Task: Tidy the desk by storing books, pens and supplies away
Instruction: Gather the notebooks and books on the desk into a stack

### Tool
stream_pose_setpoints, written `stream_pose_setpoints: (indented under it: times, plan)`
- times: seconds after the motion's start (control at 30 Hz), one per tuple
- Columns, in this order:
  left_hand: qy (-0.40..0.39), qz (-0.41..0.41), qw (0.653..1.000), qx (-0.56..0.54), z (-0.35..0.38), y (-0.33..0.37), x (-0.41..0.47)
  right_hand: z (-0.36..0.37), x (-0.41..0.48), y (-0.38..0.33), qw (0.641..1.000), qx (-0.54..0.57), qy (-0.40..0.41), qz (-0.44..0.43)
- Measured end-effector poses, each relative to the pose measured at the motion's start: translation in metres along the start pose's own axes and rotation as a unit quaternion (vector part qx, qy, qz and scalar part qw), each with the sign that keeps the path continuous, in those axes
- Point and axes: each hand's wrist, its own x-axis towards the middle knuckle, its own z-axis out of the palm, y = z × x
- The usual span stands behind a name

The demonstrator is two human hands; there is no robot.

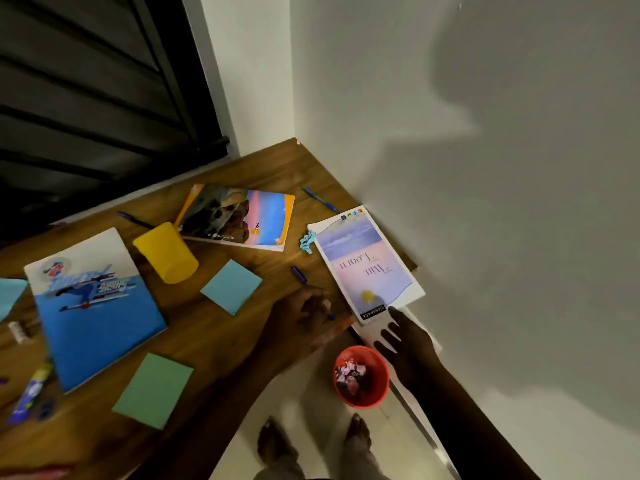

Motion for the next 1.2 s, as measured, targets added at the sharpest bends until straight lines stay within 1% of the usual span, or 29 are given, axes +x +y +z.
stream_pose_setpoints:
  times: [0.03,0.07,0.1,0.13,0.17,0.2,0.27,0.3,0.33,0.4,0.43,0.5,0.53,0.63,0.73,0.8,0.9,0.93,0.97,1.03,1.1,1.17,1.2]
  plan:
    - [0.013,0.019,0.999,0.026,0.000,0.001,0.003,0.001,0.005,-0.001,0.999,0.033,-0.022,0.021]
    - [0.016,-0.007,0.999,0.038,0.001,-0.003,0.006,-0.001,0.011,-0.002,0.996,0.056,-0.050,0.047]
    - [0.021,-0.029,0.999,0.035,0.003,-0.004,0.007,0.001,0.011,-0.007,0.994,0.065,-0.071,0.055]
    - [0.019,-0.051,0.998,0.042,0.006,-0.005,0.009,0.001,0.014,-0.009,0.992,0.073,-0.082,0.061]
    - [0.025,-0.052,0.997,0.045,0.008,-0.003,0.011,0.002,0.017,-0.011,0.993,0.058,-0.093,0.047]
    - [0.037,-0.052,0.996,0.064,0.011,-0.003,0.012,0.004,0.016,-0.014,0.996,0.024,-0.082,0.021]
    - [0.064,-0.051,0.992,0.095,0.016,-0.001,0.014,0.007,0.015,-0.021,0.996,-0.065,-0.031,-0.046]
    - [0.073,-0.055,0.991,0.096,0.017,0.000,0.016,0.010,0.013,-0.025,0.995,-0.076,-0.010,-0.071]
    - [0.081,-0.065,0.991,0.088,0.018,0.000,0.019,0.012,0.010,-0.030,0.994,-0.063,-0.005,-0.088]
    - [0.095,-0.069,0.991,0.060,0.017,0.003,0.023,0.020,-0.003,-0.043,0.990,-0.017,-0.050,-0.131]
    - [0.102,-0.064,0.991,0.050,0.017,0.005,0.025,0.025,-0.011,-0.051,0.984,-0.012,-0.078,-0.158]
    - [0.120,-0.042,0.991,0.042,0.014,0.006,0.029,0.035,-0.026,-0.069,0.969,-0.029,-0.113,-0.219]
    - [0.123,-0.037,0.991,0.037,0.013,0.008,0.030,0.040,-0.034,-0.080,0.960,-0.045,-0.118,-0.249]
    - [0.132,-0.035,0.991,0.004,0.007,0.016,0.035,0.052,-0.054,-0.112,0.918,-0.125,-0.122,-0.357]
    - [0.148,-0.046,0.988,-0.017,-0.002,0.020,0.045,0.055,-0.070,-0.144,0.859,-0.214,-0.108,-0.452]
    - [0.162,-0.033,0.986,-0.017,-0.008,0.022,0.051,0.054,-0.080,-0.163,0.832,-0.238,-0.115,-0.488]
    - [0.183,0.002,0.983,-0.022,-0.015,0.025,0.061,0.052,-0.093,-0.192,0.814,-0.246,-0.134,-0.508]
    - [0.190,0.018,0.982,-0.013,-0.017,0.027,0.064,0.052,-0.097,-0.203,0.806,-0.256,-0.139,-0.516]
    - [0.198,0.035,0.980,-0.007,-0.019,0.029,0.068,0.051,-0.103,-0.214,0.788,-0.277,-0.139,-0.531]
    - [0.215,0.059,0.975,0.001,-0.022,0.035,0.074,0.049,-0.116,-0.237,0.735,-0.337,-0.127,-0.574]
    - [0.225,0.068,0.972,0.017,-0.023,0.045,0.078,0.048,-0.130,-0.256,0.674,-0.396,-0.111,-0.614]
    - [0.223,0.064,0.972,0.024,-0.022,0.055,0.079,0.050,-0.142,-0.272,0.617,-0.454,-0.102,-0.635]
    - [0.221,0.063,0.973,0.024,-0.020,0.056,0.077,0.052,-0.146,-0.277,0.595,-0.483,-0.106,-0.634]
